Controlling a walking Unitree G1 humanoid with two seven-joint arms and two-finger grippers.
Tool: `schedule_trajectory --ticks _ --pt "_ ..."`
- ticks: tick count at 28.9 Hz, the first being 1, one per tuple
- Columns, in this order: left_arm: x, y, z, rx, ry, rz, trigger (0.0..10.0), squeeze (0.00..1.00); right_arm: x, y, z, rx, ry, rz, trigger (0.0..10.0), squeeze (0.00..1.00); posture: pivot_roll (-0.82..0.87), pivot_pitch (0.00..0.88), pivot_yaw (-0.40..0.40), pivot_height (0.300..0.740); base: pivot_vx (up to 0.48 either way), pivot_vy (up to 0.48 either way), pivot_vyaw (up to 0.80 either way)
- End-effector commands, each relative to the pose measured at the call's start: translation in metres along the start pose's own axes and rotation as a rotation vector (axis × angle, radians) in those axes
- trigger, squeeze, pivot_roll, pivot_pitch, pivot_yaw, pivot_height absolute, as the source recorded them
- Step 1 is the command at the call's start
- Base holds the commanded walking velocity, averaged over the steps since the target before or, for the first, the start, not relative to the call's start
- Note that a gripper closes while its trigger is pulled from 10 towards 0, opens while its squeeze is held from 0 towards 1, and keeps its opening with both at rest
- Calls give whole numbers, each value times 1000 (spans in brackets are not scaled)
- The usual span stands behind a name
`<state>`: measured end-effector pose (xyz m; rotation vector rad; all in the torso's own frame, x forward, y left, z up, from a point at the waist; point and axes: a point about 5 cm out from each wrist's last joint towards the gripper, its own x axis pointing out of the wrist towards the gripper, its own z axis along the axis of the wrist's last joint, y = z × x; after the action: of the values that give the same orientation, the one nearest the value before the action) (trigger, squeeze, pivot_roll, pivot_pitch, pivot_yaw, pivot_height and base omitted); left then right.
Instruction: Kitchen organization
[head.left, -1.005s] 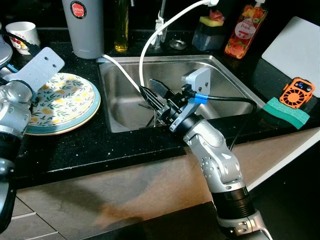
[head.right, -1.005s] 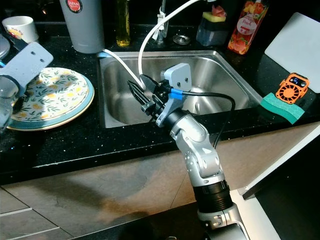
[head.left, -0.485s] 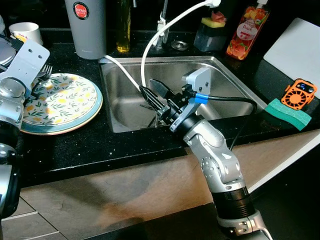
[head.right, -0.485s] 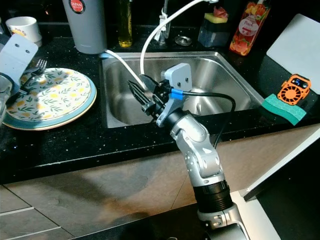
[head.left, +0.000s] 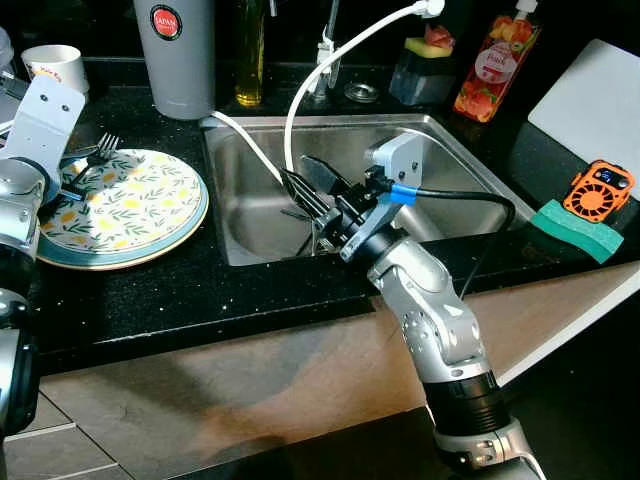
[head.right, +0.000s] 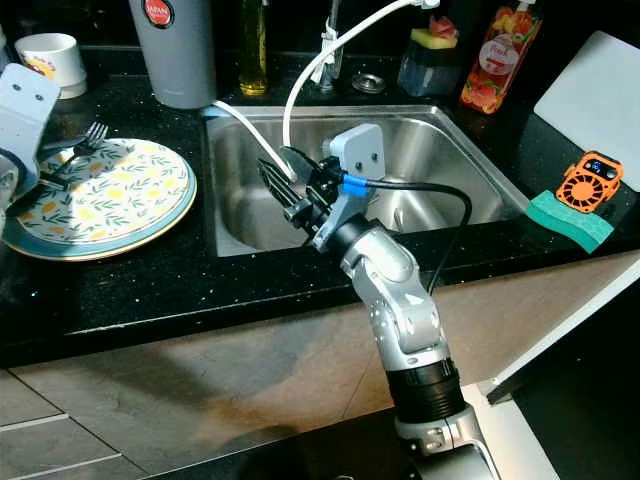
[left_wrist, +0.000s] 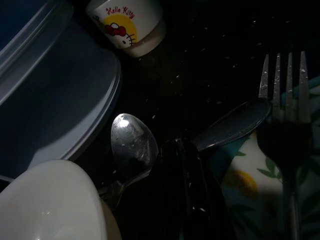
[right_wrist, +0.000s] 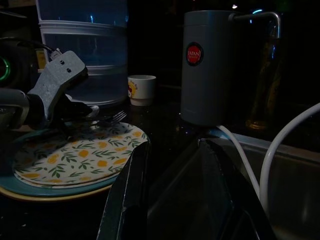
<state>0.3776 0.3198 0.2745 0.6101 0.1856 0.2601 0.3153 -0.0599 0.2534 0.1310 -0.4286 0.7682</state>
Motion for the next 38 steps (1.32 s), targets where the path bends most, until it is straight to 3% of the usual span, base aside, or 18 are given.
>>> schedule_trajectory --ticks 1,6,7,9,10,13,14,22,29,31,32,37,38 --pt "2 -21 -16 31 63 -58 0 0 -1 -4 1 5 -5 -20 10000 0 133 48 -103 740 0 0 0" --pt "0 -20 8 59 -66 -45 0 0 -2 -5 0 5 -4 -24 10000 0 132 52 -100 740 0 0 0" --pt "-2 -19 19 73 -129 -18 2824 0 -2 -5 1 4 -3 -25 10000 0 132 52 -100 740 0 0 0" --pt "-5 -17 30 85 -189 14 2824 0 -2 -5 1 4 -4 -25 10000 0 132 52 -100 740 0 0 0" --pt "-7 -17 36 68 -211 12 10000 0 -2 -5 1 4 -4 -26 10000 0 130 56 -98 740 0 0 0" --pt "-13 -17 54 68 -260 -7 10000 12 -2 -5 0 4 -4 -28 10000 0 130 56 -98 740 0 0 0" --pt "-15 -16 59 74 -272 -3 10000 1000 -2 -5 0 5 -3 -29 10000 0 130 56 -98 740 0 0 0" --pt "-20 -17 66 98 -285 -34 10000 1000 -1 -4 -1 11 -2 -29 10000 0 139 65 -96 740 0 0 0" --pt "-20 -26 52 65 -207 -113 10000 1000 -1 -5 -1 11 -5 -38 10000 0 139 68 -91 740 0 0 0" --pt "-19 -31 45 18 -155 -169 10000 1000 -2 -5 -1 11 -4 -40 10000 0 136 71 -89 740 0 0 0" --pt "-20 -34 42 -3 -129 -199 10000 0 -2 -5 -1 11 -3 -40 10000 0 136 71 -89 740 0 0 0" --pt "-27 -27 29 -30 -58 -232 10000 0 -4 -5 -1 11 -2 -48 10000 0 139 76 -84 740 0 0 0" --pt "-28 -24 25 -69 -42 -241 10000 0 -4 -5 -2 12 -2 -49 10000 0 143 78 -83 740 0 0 0"
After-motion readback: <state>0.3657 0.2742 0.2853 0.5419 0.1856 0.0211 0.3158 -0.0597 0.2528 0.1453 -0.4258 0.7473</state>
